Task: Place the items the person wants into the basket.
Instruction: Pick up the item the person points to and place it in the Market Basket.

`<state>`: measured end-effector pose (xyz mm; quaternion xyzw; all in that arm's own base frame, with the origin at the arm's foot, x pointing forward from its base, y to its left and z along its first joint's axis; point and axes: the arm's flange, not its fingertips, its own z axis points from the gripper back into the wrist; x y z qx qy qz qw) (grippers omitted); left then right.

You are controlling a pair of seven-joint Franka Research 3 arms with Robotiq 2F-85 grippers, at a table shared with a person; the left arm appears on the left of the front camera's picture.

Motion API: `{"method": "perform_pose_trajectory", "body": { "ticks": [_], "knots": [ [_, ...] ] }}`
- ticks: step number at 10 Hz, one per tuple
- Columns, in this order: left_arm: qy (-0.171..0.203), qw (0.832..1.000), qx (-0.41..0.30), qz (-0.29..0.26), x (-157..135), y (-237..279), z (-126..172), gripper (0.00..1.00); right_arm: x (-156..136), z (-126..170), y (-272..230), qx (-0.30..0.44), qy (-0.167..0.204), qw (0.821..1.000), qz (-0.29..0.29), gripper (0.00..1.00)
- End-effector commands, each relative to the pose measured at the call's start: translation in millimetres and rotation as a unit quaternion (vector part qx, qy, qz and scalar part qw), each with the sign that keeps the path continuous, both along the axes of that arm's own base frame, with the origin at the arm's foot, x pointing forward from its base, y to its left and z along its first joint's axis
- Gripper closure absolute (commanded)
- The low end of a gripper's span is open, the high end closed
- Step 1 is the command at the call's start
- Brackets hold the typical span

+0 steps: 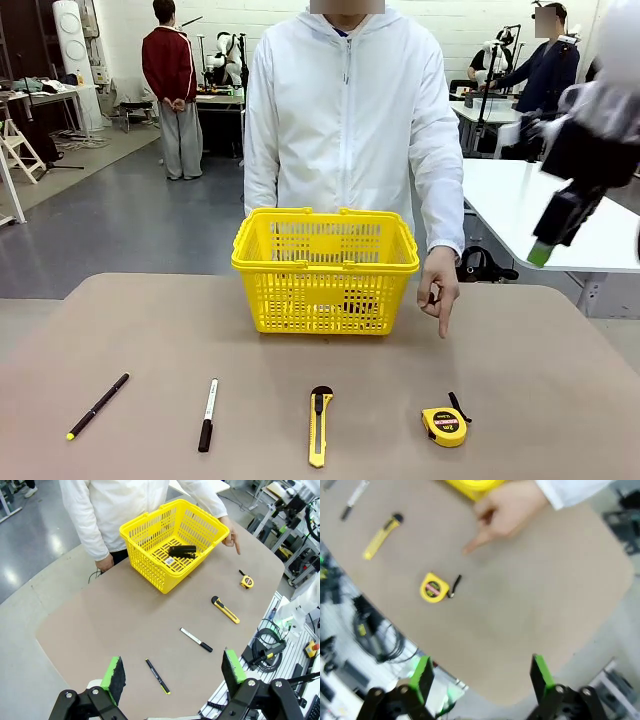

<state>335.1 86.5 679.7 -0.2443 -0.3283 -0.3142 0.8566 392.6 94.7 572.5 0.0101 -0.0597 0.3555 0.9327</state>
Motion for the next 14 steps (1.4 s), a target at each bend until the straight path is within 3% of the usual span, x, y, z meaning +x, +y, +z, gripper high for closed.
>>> {"method": "perform_pose_trajectory", "body": {
  "ticks": [1,4,11,13,14],
  "knots": [
    [-0.006,1.000,-0.005,-0.010,0.0,2.0,-0.2,0.00,12.0,-43.9,12.6,-0.038,-0.027,0.997,-0.068,0.00],
    [-0.006,1.000,-0.005,-0.010,0.0,2.0,-0.2,0.00,9.9,-76.6,31.0,-0.030,0.001,0.998,-0.050,0.00],
    [-0.006,1.000,-0.005,-0.010,0.0,2.0,-0.2,0.00,13.7,-78.4,26.8,-0.024,0.006,0.999,-0.047,0.00],
    [-0.006,1.000,-0.005,-0.010,0.0,2.0,-0.2,0.00,-8.3,-108.6,56.6,-0.048,0.011,0.990,-0.133,0.00],
    [-0.006,1.000,-0.005,-0.010,0.0,2.0,-0.2,0.00,-25.0,-125.4,71.7,-0.034,-0.001,0.989,-0.146,0.00]
  ]
}}
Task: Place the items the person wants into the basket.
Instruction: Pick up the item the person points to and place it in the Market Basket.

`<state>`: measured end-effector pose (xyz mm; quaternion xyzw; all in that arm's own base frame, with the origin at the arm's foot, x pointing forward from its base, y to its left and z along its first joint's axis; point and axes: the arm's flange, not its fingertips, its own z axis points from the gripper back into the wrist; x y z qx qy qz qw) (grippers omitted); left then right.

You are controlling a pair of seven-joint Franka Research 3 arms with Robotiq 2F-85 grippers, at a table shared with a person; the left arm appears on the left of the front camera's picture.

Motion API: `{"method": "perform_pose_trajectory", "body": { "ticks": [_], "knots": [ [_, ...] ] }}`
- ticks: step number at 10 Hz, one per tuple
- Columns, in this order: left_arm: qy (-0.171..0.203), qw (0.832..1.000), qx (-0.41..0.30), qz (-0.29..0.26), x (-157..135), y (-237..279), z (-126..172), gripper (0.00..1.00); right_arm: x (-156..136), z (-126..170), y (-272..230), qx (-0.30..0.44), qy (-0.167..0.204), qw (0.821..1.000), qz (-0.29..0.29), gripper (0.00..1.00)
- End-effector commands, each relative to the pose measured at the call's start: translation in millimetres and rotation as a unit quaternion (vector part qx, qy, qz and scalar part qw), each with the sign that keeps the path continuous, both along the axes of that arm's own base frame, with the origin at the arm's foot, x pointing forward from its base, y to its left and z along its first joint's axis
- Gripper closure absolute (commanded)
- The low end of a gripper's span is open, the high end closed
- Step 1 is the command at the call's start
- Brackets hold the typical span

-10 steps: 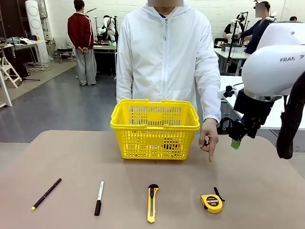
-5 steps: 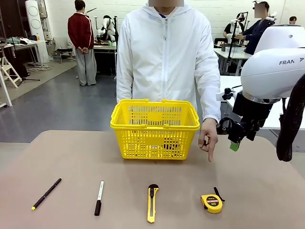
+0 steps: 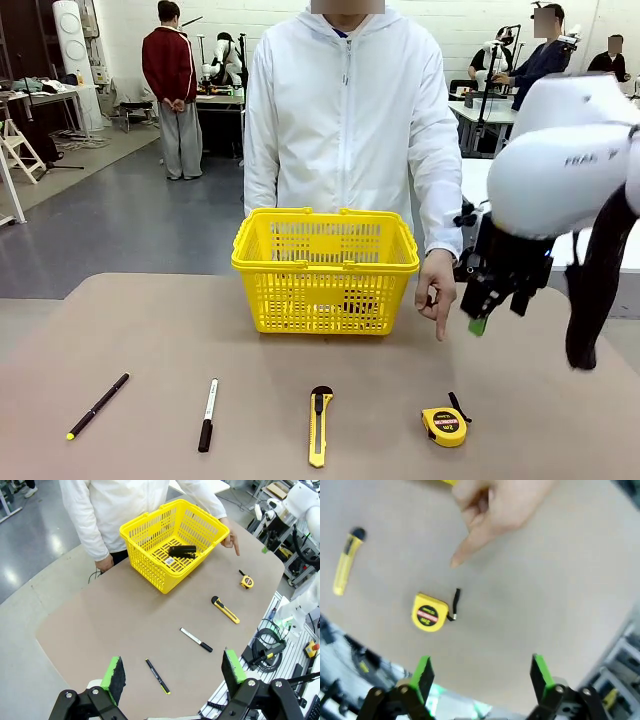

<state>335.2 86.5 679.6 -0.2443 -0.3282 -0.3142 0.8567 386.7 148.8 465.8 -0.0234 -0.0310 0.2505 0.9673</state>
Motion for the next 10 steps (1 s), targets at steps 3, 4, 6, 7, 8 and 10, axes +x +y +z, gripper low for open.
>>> {"method": "perform_pose_trajectory", "body": {
  "ticks": [3,4,6,7,8,10],
  "knots": [
    [-0.006,1.000,-0.005,-0.010,0.0,2.0,-0.2,0.00,-42.2,-67.7,43.8,0.004,-0.036,0.998,-0.054,0.00],
    [-0.006,1.000,-0.005,-0.010,0.0,2.0,-0.2,0.00,-44.6,-85.6,46.1,0.006,-0.034,0.998,-0.054,0.00],
    [-0.006,1.000,-0.005,-0.010,0.0,2.0,-0.2,0.00,-41.7,-114.6,47.0,0.016,-0.027,0.997,-0.069,0.00],
    [-0.006,1.000,-0.005,-0.010,0.0,2.0,-0.2,0.00,-40.4,-124.8,46.6,0.035,-0.019,0.997,-0.066,0.00],
    [-0.006,1.000,-0.005,-0.010,0.0,2.0,-0.2,0.00,-37.8,-134.0,47.5,0.042,-0.008,0.997,-0.060,0.00],
    [-0.006,1.000,-0.005,-0.010,0.0,2.0,-0.2,0.00,-32.3,-144.7,48.1,0.045,0.007,0.997,-0.060,0.00]
  ]
}}
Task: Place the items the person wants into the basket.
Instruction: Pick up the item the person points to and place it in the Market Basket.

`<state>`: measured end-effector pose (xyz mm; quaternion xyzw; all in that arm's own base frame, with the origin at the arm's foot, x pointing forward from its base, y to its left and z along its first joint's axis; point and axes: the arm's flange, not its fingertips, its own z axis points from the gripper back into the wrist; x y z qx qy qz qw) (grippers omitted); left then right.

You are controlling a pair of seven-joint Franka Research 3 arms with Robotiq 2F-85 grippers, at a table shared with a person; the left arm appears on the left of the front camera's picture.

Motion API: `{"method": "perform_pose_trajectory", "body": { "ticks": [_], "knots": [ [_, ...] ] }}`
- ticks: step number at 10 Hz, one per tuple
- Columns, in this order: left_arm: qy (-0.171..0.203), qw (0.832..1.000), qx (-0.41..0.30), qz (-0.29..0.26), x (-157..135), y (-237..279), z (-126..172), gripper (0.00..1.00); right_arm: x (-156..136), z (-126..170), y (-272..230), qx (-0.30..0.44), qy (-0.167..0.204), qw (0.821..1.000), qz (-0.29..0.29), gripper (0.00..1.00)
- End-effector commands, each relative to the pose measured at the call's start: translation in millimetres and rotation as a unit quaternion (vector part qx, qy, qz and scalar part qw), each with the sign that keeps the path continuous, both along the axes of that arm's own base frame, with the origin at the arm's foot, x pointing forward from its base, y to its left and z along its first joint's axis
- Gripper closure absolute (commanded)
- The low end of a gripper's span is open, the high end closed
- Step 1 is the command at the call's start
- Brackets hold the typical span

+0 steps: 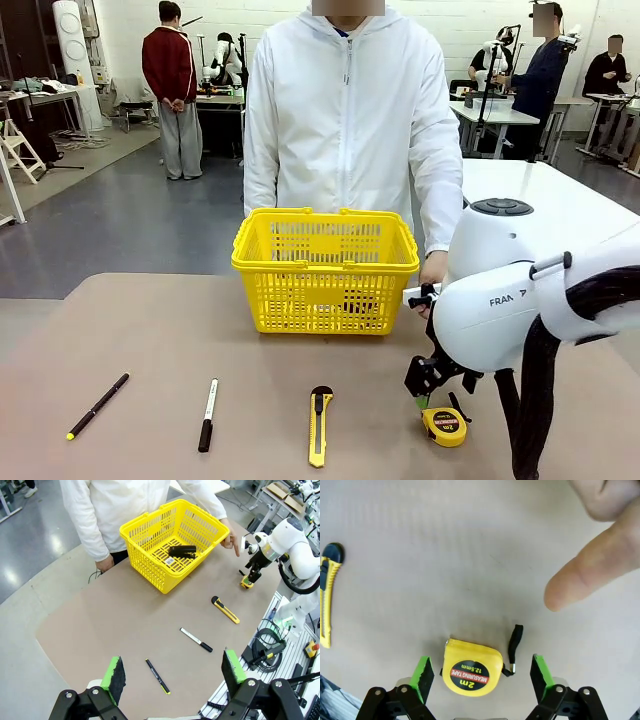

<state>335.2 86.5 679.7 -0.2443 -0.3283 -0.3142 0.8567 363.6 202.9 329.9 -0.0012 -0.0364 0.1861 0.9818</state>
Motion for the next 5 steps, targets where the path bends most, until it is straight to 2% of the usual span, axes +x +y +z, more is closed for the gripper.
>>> {"method": "perform_pose_trajectory", "body": {
  "ticks": [1,5],
  "knots": [
    [-0.006,1.000,-0.005,-0.010,-0.1,2.0,-0.3,0.00,-7.4,-13.0,-5.4,0.021,0.012,1.000,0.004,0.00],
    [-0.006,1.000,-0.005,-0.010,-0.1,2.0,-0.3,0.00,-7.4,-20.3,-1.4,0.017,0.040,0.999,0.015,0.00]
  ]
}}
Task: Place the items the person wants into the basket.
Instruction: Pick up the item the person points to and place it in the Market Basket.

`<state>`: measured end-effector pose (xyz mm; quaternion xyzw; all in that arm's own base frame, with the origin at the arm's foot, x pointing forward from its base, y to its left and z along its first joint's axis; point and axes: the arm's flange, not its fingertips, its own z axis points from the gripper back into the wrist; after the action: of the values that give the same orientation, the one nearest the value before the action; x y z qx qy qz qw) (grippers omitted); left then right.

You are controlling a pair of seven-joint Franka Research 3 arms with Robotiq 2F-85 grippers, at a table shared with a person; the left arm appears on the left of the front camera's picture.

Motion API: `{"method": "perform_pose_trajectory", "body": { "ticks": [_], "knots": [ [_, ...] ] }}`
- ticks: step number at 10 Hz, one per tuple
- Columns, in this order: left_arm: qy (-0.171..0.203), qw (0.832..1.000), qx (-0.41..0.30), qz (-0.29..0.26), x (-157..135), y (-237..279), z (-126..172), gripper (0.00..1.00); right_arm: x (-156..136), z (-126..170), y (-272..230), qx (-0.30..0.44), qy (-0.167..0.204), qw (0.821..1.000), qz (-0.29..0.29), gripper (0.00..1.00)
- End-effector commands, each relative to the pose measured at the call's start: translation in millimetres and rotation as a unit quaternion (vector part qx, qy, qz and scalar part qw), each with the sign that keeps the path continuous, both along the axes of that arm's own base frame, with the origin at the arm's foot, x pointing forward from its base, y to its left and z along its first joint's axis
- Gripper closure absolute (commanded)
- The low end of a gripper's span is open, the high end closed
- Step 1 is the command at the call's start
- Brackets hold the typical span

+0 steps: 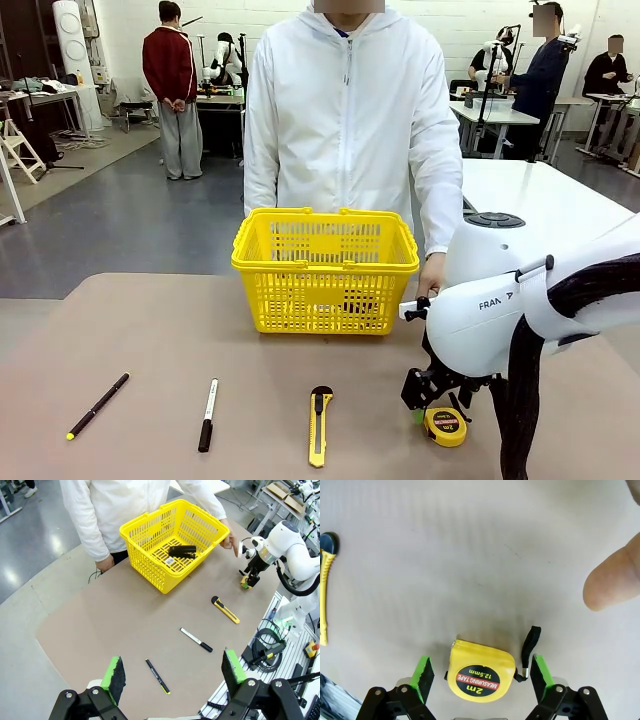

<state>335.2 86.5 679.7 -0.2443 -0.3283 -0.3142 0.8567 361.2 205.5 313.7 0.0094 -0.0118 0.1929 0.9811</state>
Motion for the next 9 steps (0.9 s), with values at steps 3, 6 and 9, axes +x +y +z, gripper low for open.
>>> {"method": "perform_pose_trajectory", "body": {
  "ticks": [3,6,9],
  "knots": [
    [-0.006,1.000,-0.005,-0.010,-0.1,2.0,-0.3,0.00,-4.1,-8.4,-5.5,0.008,0.030,0.999,0.008,0.00],
    [-0.006,1.000,-0.005,-0.010,-0.1,2.0,-0.3,0.00,-3.3,-8.5,-6.8,0.008,0.036,0.999,0.009,0.00],
    [-0.006,1.000,-0.005,-0.010,-0.1,2.0,-0.3,0.00,-2.0,-10.5,-8.7,0.006,0.045,0.999,0.017,0.54]
  ]
}}
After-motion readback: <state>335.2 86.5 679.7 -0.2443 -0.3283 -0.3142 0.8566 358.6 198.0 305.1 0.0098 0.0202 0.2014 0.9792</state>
